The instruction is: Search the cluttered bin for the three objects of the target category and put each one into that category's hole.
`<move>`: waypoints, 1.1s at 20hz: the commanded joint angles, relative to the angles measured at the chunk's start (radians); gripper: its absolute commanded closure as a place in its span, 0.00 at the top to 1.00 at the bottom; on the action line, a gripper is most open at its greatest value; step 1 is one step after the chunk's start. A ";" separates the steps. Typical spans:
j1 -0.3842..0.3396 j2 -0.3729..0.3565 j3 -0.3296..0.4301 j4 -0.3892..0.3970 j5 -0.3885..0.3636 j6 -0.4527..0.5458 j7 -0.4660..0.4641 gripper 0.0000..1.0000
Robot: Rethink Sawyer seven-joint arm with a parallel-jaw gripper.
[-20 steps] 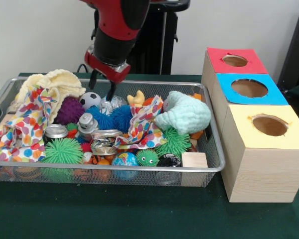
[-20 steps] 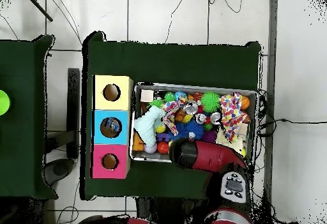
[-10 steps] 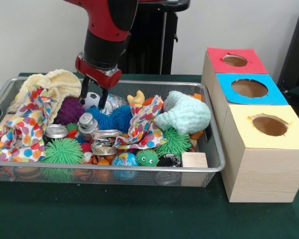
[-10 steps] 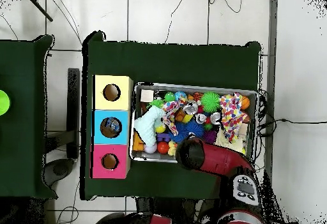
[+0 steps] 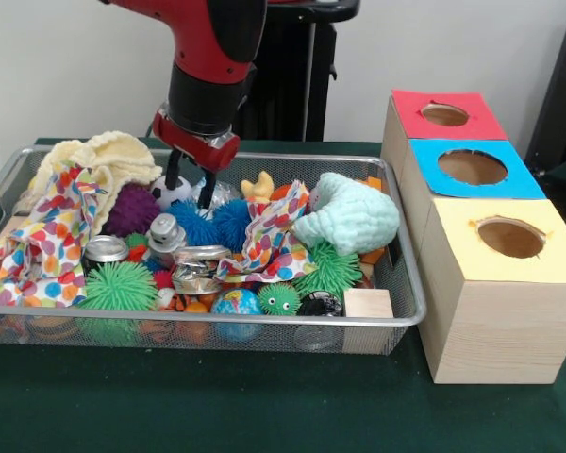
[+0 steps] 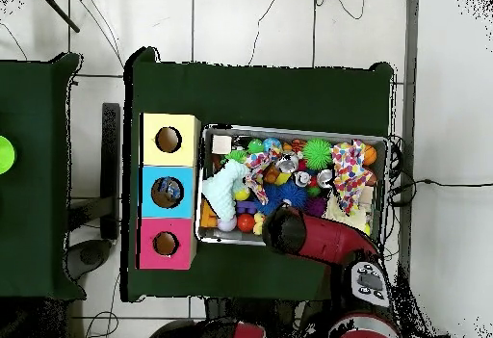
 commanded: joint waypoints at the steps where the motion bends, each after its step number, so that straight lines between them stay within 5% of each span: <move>1: -0.034 0.030 0.141 0.016 0.057 0.085 0.091 1.00; 14: -0.036 0.088 0.163 0.032 0.073 0.053 0.117 1.00; 22: 0.023 0.156 0.099 -0.061 0.081 0.222 0.093 1.00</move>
